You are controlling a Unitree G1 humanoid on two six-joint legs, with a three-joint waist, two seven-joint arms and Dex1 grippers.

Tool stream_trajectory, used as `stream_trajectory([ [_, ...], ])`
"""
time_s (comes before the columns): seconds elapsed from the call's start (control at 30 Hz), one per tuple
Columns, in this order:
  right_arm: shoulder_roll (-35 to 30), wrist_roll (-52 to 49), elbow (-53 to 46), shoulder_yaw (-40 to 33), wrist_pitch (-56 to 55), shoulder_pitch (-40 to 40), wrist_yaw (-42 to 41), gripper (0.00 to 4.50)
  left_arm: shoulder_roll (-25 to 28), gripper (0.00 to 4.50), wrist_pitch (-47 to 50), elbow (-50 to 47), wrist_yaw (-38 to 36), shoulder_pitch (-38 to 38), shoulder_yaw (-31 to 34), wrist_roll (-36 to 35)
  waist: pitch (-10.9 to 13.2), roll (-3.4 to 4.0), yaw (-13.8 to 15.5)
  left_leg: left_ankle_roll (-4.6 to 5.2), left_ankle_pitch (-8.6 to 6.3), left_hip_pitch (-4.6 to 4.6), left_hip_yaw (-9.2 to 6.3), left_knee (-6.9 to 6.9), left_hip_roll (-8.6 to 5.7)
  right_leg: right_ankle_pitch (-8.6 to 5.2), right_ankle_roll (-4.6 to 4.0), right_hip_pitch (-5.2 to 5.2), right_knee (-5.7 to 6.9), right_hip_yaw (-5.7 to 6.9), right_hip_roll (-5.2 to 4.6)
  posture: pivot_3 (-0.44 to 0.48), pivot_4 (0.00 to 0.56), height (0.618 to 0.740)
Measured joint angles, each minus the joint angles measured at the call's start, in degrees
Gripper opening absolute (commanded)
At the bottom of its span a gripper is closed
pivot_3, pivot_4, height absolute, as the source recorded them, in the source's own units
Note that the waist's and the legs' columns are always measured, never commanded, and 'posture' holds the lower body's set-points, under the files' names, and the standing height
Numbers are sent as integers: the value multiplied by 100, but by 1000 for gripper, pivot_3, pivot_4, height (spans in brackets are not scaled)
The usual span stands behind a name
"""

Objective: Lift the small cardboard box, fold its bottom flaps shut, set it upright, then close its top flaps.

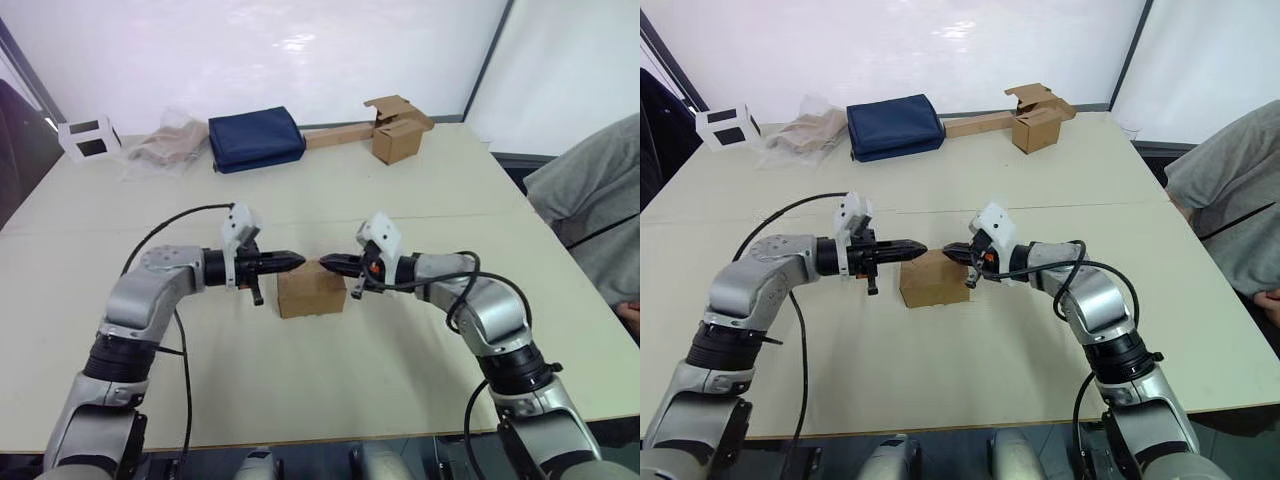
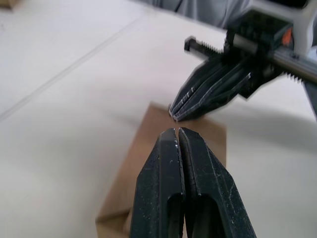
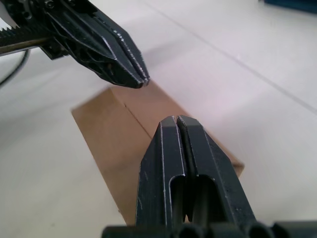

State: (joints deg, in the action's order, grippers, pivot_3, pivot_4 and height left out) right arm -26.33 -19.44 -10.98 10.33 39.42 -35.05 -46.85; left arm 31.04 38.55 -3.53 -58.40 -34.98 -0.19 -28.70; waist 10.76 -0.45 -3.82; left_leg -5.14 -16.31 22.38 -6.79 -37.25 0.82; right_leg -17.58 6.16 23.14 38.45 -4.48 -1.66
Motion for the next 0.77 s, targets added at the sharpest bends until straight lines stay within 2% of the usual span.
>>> stream_trajectory([
  [0.1,-261,-170,-284,-124,167,51,-129,0,152,66,88,-121,42,5,122,-90,0,0,-4,0,0,0,0,0,0,0,0,0,0,0,1,0,150,740],
  [0.17,-449,-330,-481,-293,323,119,-180,0,469,66,96,-182,-23,127,208,-137,0,0,-17,0,0,-1,1,3,0,0,0,2,-1,-1,2,0,150,740],
  [0.4,-969,-783,-1068,-705,783,449,-271,0,1285,66,212,-678,-344,1045,490,-339,2,0,-2,1,-1,2,2,7,2,0,0,4,-4,-2,0,0,150,740],
  [0.63,-2181,-1444,-1695,-1578,1301,1098,-693,0,2279,66,522,-1271,-546,2145,1530,-710,4,1,105,3,-2,-2,4,7,3,0,0,-2,-10,-1,1,0,150,740],
  [0.77,-2551,-1818,-1963,-1928,1508,1317,-865,0,2660,66,497,-1354,-660,2619,2036,-707,5,2,126,4,-2,-3,8,10,6,-1,-1,-2,-12,-2,2,0,150,740],
])
